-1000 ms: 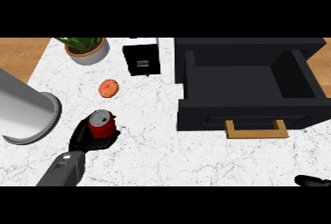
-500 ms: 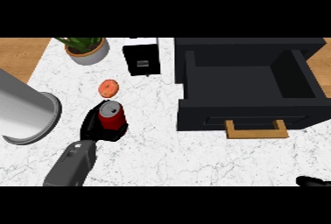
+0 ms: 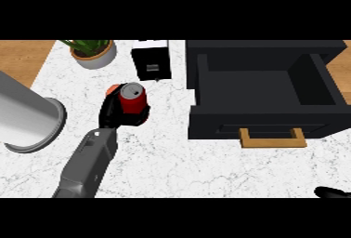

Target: Pick up the can, place it into the drawer and close the drawer

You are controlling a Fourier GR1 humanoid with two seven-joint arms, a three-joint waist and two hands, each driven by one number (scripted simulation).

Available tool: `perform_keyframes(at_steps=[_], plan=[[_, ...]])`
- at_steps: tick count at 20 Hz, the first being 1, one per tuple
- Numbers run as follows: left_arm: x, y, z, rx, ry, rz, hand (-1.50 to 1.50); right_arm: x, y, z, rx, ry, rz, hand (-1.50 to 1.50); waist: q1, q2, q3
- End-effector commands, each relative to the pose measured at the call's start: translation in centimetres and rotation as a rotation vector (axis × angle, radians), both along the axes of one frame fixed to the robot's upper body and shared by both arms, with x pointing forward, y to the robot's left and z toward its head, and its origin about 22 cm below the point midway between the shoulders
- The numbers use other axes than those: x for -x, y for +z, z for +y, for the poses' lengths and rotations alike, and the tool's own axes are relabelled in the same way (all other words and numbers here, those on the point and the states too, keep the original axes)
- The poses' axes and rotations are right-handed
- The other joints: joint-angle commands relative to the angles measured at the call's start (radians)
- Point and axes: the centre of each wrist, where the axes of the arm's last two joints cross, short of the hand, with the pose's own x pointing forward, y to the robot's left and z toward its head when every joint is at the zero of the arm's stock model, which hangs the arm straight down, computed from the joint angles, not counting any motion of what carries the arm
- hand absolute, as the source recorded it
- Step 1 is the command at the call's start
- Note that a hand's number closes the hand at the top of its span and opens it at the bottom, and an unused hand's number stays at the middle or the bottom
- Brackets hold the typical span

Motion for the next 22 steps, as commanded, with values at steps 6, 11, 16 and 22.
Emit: perform_keyframes(at_steps=[6,11,16,22], plan=[[-3.5,9.1,-6.2,-0.063,-0.092,-0.066,1.50,0.3,-0.1,0.2,0.002,-0.019,-0.001,-1.50,0.004,-0.008,0.001],[-3.3,13.5,-8.8,-0.038,-0.118,-0.081,1.50,-0.5,0.5,0.1,0.009,-0.011,-0.005,-1.50,0.001,-0.003,0.000],[-3.8,21.0,-12.1,-0.050,-0.137,-0.098,1.50,0.5,-0.1,-0.5,0.004,-0.004,0.015,-1.50,-0.004,-0.005,0.001],[-4.8,24.9,-15.0,-0.124,-0.131,-0.132,1.50,-1.4,0.6,-0.1,-0.001,-0.021,-0.020,-1.50,-0.006,0.002,0.000]])
